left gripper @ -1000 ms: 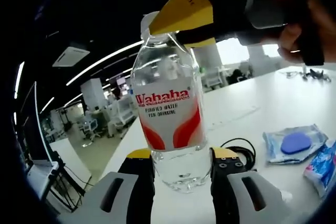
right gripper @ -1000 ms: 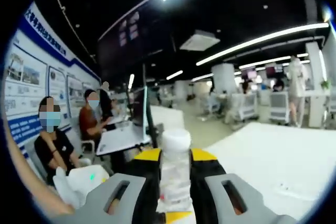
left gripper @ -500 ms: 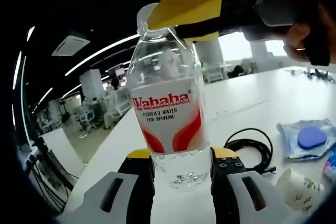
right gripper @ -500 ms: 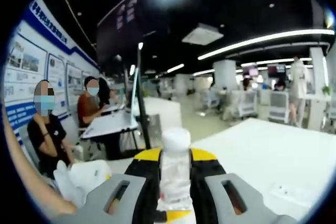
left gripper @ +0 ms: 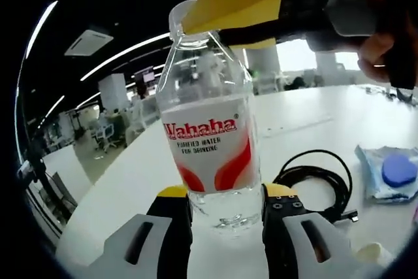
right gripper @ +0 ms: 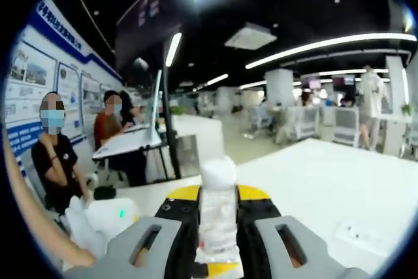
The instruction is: Arrange the tabletop items into an orderly group along one side of the table until the central work area is clear of visible clutter.
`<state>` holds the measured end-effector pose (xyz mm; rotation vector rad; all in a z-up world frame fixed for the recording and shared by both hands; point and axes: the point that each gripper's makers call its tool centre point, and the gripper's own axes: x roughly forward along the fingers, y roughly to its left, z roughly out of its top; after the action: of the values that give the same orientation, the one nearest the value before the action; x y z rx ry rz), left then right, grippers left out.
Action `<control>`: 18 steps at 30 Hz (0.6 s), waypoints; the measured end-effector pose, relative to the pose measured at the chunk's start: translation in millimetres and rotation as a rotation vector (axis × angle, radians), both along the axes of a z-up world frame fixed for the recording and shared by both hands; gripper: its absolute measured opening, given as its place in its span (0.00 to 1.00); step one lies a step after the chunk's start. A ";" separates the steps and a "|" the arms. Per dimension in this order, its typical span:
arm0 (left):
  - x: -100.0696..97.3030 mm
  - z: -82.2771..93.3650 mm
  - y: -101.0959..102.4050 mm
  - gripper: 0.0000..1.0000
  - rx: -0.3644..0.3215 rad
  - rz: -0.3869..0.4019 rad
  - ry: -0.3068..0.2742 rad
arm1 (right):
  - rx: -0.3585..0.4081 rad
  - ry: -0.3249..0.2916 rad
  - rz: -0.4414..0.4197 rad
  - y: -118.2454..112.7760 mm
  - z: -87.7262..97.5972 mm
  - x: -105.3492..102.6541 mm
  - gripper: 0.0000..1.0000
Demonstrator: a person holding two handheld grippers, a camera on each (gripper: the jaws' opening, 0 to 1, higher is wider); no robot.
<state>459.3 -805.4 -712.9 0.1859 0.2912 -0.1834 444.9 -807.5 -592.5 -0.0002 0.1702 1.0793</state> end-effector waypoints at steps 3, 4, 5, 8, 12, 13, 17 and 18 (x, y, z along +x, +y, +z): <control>0.4 -5.5 -0.3 0.39 0.001 -0.001 0.008 | -0.005 0.007 0.003 -0.5 -5.3 -0.1 0.16; 0.2 -7.5 -1.0 0.39 0.000 -0.003 0.012 | -0.008 0.009 0.004 -1.0 -7.1 -0.3 0.16; 0.1 -10.4 -1.3 0.39 0.001 -0.004 0.016 | -0.012 0.013 0.005 -2.0 -9.7 -0.7 0.16; -2.3 -15.9 -2.8 0.39 0.003 -0.005 0.027 | -0.012 0.022 0.008 -2.9 -14.7 -2.6 0.16; -5.0 -26.4 -2.2 0.39 0.000 -0.003 0.043 | -0.024 0.034 0.018 -4.0 -20.9 -7.0 0.16; -5.3 -25.9 -1.9 0.39 -0.004 0.001 0.034 | -0.018 0.034 0.026 -4.2 -20.7 -8.9 0.16; -5.0 -25.9 -2.6 0.39 -0.009 -0.003 0.037 | -0.016 0.028 0.036 -3.3 -21.7 -12.7 0.17; -4.6 -26.9 -2.5 0.39 -0.010 -0.005 0.038 | -0.007 0.043 0.044 -3.0 -22.4 -15.6 0.18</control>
<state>454.6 -807.9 -739.8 0.1732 0.3280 -0.1938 429.3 -810.5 -614.9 0.0132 0.2137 1.1233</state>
